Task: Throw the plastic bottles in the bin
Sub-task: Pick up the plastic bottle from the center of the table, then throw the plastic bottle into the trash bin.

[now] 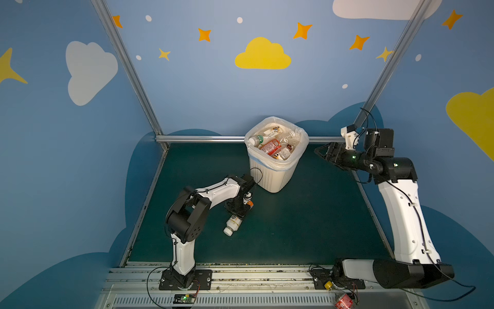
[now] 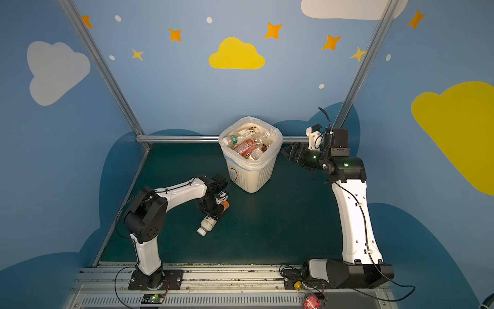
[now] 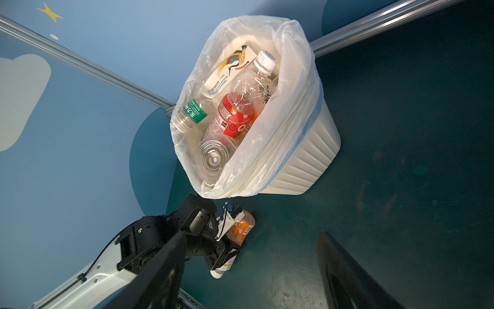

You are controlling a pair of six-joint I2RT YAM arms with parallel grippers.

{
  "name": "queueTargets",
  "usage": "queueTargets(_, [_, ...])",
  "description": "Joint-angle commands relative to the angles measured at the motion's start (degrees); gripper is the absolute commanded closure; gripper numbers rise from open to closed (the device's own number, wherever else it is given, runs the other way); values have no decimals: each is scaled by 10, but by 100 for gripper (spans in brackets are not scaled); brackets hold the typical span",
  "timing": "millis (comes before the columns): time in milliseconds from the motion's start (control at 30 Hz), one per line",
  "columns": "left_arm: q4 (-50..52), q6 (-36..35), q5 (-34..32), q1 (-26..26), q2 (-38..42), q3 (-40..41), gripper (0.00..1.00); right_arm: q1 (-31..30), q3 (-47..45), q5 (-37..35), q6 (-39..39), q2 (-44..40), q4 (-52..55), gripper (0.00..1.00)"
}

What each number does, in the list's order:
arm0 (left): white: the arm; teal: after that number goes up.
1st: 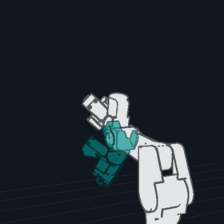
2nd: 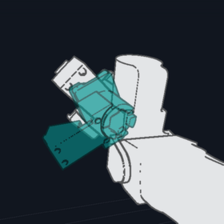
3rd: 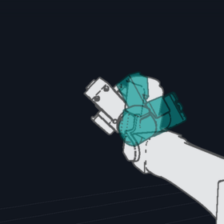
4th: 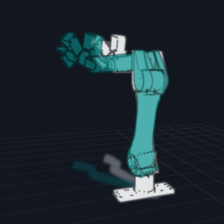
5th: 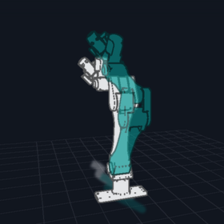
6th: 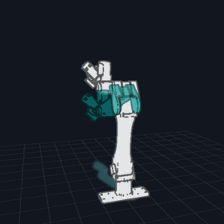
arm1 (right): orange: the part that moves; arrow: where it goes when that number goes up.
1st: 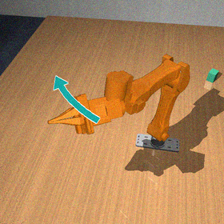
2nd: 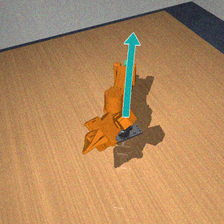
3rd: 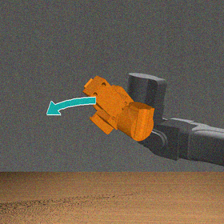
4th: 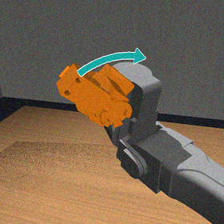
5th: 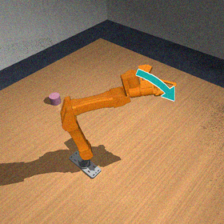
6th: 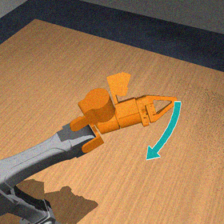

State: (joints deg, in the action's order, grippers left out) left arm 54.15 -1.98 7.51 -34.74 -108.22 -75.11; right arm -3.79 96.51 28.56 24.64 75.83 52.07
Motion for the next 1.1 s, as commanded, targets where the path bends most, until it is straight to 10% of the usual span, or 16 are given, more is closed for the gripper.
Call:
queueTargets(0, [32,20,-21,10,57,-12,53,4,-4,-5,3,-14,-6,22])
queueTargets(200, [89,36,-34,45,142,-42,52,10,4,-5,5,-10,-8,22])
queueTargets(500, [154,37,-82,74,204,-327,47,10,37,10,11,18,-11,22])
queueTargets(867, [95,-2,26,55,-207,-974,45,11,75,29,0,62,10,22])
queueTargets(1000, [-77,3,18,47,-193,-832,29,10,50,37,1,70,0,23])
queueTargets(1067, [-84,5,-4,39,-205,-857,0,11,46,46,1,77,3,23])
